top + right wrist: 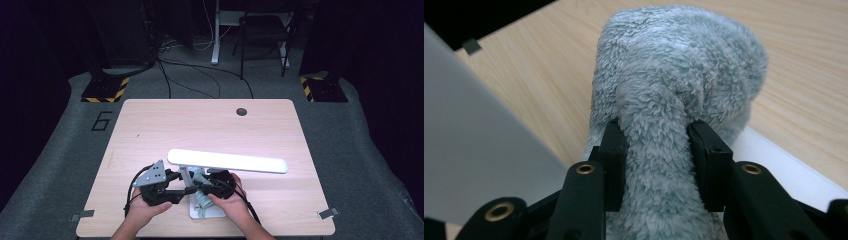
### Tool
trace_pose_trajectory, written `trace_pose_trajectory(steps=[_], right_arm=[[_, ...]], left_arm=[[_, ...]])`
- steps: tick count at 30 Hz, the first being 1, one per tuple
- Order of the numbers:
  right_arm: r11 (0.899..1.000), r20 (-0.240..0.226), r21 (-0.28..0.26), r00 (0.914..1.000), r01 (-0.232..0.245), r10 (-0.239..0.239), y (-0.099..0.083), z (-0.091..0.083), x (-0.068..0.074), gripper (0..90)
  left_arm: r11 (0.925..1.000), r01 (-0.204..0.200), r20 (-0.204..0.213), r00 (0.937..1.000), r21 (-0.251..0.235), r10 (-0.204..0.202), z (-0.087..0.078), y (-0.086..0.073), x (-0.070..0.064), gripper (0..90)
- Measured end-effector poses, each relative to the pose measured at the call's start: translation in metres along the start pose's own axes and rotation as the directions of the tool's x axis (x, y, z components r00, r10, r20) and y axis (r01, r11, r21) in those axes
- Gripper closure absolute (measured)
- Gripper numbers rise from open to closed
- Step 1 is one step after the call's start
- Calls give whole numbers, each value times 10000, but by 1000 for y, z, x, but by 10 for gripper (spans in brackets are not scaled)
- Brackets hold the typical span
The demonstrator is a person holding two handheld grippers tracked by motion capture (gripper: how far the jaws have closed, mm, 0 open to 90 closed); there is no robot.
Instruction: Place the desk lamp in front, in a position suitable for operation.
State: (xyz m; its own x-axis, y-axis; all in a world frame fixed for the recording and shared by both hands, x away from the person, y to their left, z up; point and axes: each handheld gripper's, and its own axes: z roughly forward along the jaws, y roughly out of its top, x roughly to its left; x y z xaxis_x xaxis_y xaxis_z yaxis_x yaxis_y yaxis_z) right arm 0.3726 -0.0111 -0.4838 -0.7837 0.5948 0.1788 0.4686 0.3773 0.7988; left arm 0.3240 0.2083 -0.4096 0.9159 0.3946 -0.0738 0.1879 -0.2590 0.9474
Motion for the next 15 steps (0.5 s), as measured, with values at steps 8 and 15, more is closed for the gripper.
trace_pose_trajectory(steps=[8,15], right_arm=[[9778,1233,646,9707,1995,-2062,-7,21,8,631],[9830,1844,434,9656,1782,-1832,-4,28,-2,630]], left_arm=[[10000,-7,-4,10000,64,7,0,0,0,524],[10000,-18,-74,10000,22,19,0,0,-1,525]])
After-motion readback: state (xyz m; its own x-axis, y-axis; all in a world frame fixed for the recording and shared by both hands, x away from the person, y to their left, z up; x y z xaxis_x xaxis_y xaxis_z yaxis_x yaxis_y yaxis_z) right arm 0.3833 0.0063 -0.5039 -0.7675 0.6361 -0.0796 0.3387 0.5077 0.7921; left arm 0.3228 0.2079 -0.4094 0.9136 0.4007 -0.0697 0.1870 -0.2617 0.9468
